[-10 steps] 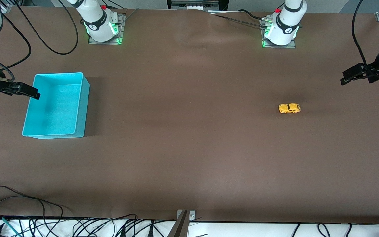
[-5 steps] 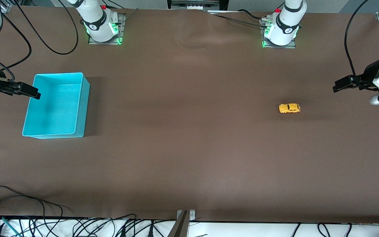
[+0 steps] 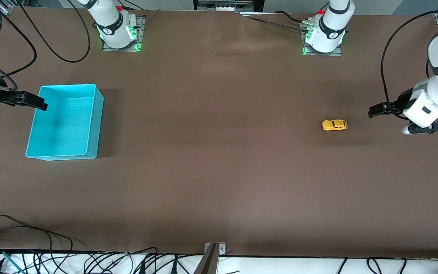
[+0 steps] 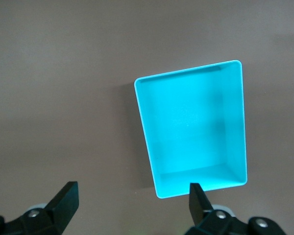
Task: Wind up and store yellow beetle car
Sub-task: 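Reach the left gripper down over the yellow beetle car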
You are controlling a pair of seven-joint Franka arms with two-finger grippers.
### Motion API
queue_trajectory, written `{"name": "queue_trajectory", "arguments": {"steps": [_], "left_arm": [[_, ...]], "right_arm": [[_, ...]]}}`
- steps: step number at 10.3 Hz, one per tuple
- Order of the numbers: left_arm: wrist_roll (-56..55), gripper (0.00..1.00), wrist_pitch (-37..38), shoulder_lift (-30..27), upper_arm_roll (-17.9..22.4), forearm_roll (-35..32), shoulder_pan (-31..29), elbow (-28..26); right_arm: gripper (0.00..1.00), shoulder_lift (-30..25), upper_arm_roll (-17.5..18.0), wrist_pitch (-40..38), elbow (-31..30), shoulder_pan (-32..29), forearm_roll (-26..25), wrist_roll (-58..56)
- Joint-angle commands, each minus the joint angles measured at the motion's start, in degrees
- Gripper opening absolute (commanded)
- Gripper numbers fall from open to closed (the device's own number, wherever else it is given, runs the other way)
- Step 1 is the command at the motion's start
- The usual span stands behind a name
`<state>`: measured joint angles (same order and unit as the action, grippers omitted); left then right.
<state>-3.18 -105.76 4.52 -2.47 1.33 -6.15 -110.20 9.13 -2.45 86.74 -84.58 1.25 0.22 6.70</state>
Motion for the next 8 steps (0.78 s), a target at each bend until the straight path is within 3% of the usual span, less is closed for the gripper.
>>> {"name": "queue_trajectory", "arguments": {"steps": [1,5,8], "left_arm": [[0.7,1.0,-9.8,-1.1,-0.2,-1.1,-0.1,-7.6],[1.1,1.0,-23.3,-1.1,-0.3,-1.1,0.0,-17.6],[10.9,1.0,-25.4,-1.0,-0.3,-0.9,0.4,-20.3]], "right_arm": [[1.0,-1.7,-0.3,-1.0,-0.1,-0.2,1.2,0.3],[1.0,-2.7,-1.2,-1.0,-0.2,-0.3,3.3,-0.2],[1.0,-0.4,-0.7,-0.3,-0.3,0.4,3.5,-0.1]]}}
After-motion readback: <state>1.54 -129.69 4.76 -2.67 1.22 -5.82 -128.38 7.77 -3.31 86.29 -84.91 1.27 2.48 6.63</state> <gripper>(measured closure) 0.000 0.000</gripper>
